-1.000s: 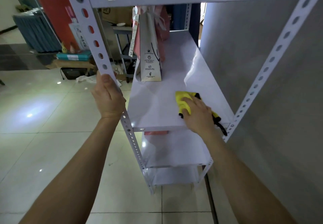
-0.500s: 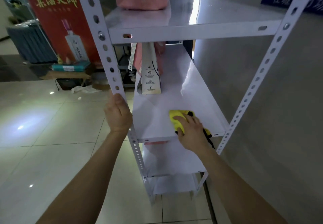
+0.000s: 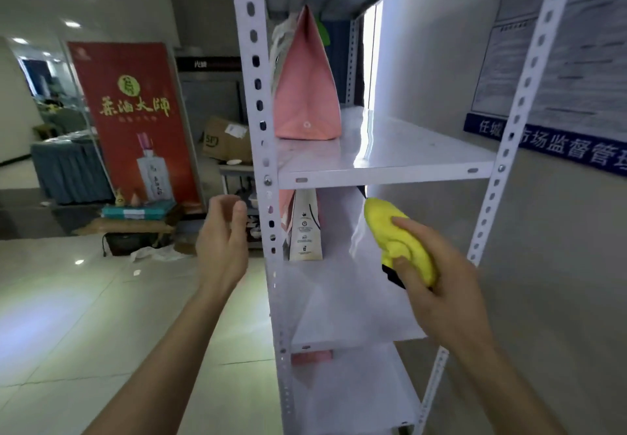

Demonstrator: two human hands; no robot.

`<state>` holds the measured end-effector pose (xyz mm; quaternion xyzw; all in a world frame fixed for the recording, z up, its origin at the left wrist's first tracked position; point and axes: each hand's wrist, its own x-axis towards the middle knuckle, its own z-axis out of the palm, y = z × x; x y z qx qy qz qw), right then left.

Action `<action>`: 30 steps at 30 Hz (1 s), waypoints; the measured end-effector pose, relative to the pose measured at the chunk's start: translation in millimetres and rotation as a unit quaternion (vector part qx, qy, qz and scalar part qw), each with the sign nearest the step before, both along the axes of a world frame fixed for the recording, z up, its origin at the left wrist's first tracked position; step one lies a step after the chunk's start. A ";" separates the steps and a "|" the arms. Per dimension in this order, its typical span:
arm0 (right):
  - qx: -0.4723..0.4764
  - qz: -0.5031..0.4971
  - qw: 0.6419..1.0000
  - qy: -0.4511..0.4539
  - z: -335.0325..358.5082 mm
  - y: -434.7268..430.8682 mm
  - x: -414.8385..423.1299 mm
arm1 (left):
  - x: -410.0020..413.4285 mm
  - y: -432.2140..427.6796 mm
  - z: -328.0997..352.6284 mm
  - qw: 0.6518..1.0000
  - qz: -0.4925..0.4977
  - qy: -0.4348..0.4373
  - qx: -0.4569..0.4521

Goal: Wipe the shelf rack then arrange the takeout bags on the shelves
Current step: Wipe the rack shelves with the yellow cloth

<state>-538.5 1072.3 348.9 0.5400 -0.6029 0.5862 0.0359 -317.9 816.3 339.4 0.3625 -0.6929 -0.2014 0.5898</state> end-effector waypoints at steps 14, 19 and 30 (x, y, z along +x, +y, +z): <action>0.253 -0.011 0.941 0.224 156.7 -139.0 -33.8 | -55.7 -6.6 191.0 0.990 0.001 0.001 -0.142; 0.292 0.037 0.937 0.190 167.3 -161.6 -38.4 | -70.4 -16.7 177.3 0.984 0.050 0.050 -0.161; 0.282 0.126 0.917 0.252 175.3 -193.1 14.8 | -64.6 -21.5 176.2 0.983 0.050 0.046 -0.173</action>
